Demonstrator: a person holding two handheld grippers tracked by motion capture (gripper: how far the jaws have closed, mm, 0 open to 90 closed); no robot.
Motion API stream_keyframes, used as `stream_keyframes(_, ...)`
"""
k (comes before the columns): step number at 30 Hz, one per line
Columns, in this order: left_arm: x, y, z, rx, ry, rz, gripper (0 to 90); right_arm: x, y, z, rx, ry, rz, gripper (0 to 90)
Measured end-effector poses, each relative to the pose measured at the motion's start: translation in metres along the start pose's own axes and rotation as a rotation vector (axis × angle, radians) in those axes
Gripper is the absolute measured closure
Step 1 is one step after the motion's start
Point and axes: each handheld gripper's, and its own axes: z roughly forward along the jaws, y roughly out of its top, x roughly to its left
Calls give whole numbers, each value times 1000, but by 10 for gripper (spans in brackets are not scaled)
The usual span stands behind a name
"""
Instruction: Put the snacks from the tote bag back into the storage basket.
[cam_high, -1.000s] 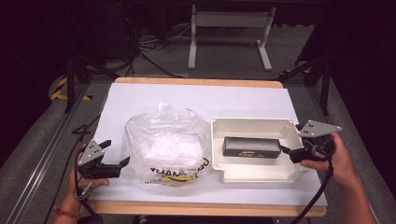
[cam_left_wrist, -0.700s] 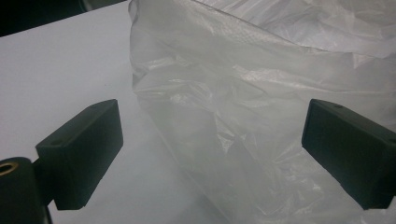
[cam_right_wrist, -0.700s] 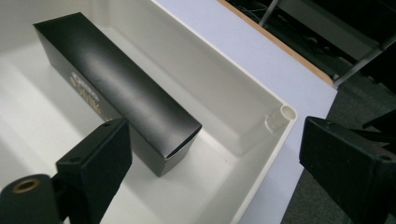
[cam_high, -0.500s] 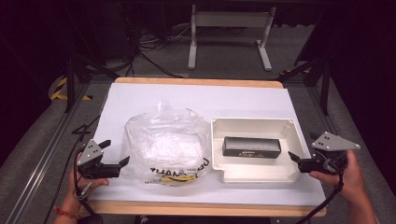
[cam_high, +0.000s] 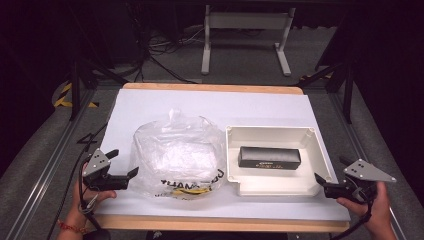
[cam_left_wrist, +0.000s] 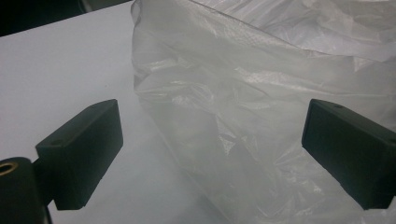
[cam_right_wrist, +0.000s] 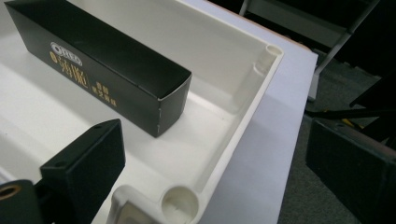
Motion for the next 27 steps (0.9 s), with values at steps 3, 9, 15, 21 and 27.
stream_keyframes(3,0,0,0,-1,0,2,63,2,-8,1,-11,-7,3,52)
stream_keyframes(9,1,0,1,6,-1,5,62,5,-17,3,-28,-10,20,50)
stream_keyframes(15,1,1,0,-2,-4,9,62,15,-32,3,-100,-36,72,51)
stream_keyframes(21,0,2,0,-3,1,12,62,21,-43,5,-103,-45,59,51)
stream_keyframes(27,1,2,-1,-8,2,13,61,22,-46,5,-126,-38,54,50)
